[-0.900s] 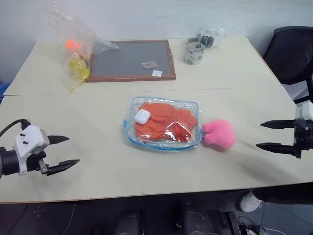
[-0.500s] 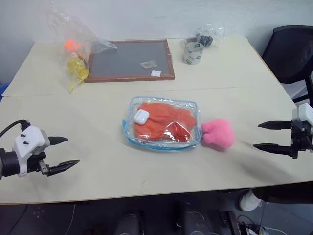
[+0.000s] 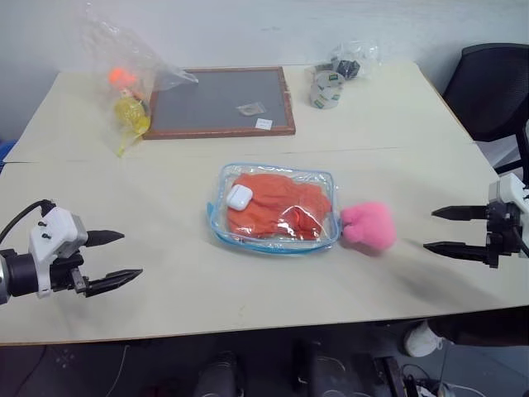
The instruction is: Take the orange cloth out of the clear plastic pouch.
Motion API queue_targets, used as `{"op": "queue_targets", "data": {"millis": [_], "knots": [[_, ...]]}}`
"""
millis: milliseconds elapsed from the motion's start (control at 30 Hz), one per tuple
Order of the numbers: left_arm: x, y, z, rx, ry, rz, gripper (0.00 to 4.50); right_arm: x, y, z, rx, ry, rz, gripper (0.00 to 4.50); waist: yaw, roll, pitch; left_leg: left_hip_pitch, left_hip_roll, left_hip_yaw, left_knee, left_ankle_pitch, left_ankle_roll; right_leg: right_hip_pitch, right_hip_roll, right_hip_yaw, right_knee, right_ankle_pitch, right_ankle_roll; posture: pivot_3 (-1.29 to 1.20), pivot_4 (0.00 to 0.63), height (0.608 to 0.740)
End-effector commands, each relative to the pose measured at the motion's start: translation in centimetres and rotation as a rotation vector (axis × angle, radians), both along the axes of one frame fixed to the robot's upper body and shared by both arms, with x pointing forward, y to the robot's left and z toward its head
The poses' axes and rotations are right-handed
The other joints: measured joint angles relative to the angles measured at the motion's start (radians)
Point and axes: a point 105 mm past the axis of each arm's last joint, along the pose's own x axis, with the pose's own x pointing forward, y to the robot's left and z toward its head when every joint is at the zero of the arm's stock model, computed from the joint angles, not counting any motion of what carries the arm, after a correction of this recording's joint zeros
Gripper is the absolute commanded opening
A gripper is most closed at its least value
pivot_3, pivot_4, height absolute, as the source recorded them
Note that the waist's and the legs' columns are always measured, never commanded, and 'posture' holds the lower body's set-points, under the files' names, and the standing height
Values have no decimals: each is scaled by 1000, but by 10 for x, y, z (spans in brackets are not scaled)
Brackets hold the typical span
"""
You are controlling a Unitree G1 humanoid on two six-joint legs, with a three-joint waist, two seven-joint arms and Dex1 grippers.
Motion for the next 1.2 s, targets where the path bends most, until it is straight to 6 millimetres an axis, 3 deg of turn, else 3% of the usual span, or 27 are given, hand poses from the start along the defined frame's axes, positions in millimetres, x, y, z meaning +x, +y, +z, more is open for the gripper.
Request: {"op": "queue_targets", "data": {"millis": [33, 133, 200, 367, 467, 567, 867, 1033, 1200], "knots": [[1, -8, 6, -32, -29, -13, 4485, -2, 5, 8, 23, -28, 14, 4500, 0, 0, 0, 0, 0, 0, 0, 0, 0, 0, 0, 0, 0, 0, 0, 0, 150, 740], [9, -12, 9, -39, -68, 27, 4485, -3, 8, 11, 30, -39, 18, 4500, 1, 0, 0, 0, 0, 0, 0, 0, 0, 0, 0, 0, 1, 0, 0, 0, 150, 740], [27, -28, 20, -84, -146, 94, 4485, -4, 21, 22, 68, -78, 44, 4500, 6, 0, 0, 0, 0, 0, 1, 0, 0, 0, 0, 0, 1, 0, 0, 0, 150, 740], [53, -78, 37, -248, -180, 149, 4485, -15, 70, 45, 183, -150, 140, 4500, 28, 0, 0, 0, 0, -1, 5, 0, 0, 1, 0, 2, 4, 1, 1, 0, 150, 740], [70, -112, 35, -291, -152, 166, 4485, -24, 103, 49, 224, -193, 198, 4500, 38, -1, 0, 0, -1, -2, 6, 0, 0, 2, 0, 2, 5, 1, 1, 0, 150, 740], [85, -137, 30, -274, -130, 173, 4485, -28, 122, 48, 243, -218, 222, 4500, 50, -2, -1, -1, -1, -2, 9, 0, 0, 2, 1, 2, 6, 1, 2, 0, 150, 740], [138, -171, 21, -235, -135, 232, 4485, -32, 147, 43, 297, -227, 267, 4500, 52, -3, -1, -2, -7, -4, 11, 0, 0, 3, 1, 2, 5, 2, 3, 0, 150, 740], [149, -187, 12, -211, -112, 210, 4485, -33, 154, 49, 332, -236, 287, 4500, 51, -3, -1, -2, -7, -4, 12, 0, 1, 3, 2, 2, 5, 2, 3, 0, 150, 740], [140, -199, -5, -152, -52, 152, 4485, -34, 156, 50, 336, -236, 297, 4500, 52, -3, -1, -2, -7, -4, 12, 0, 1, 3, 2, 2, 5, 2, 3, 0, 150, 740]]}}
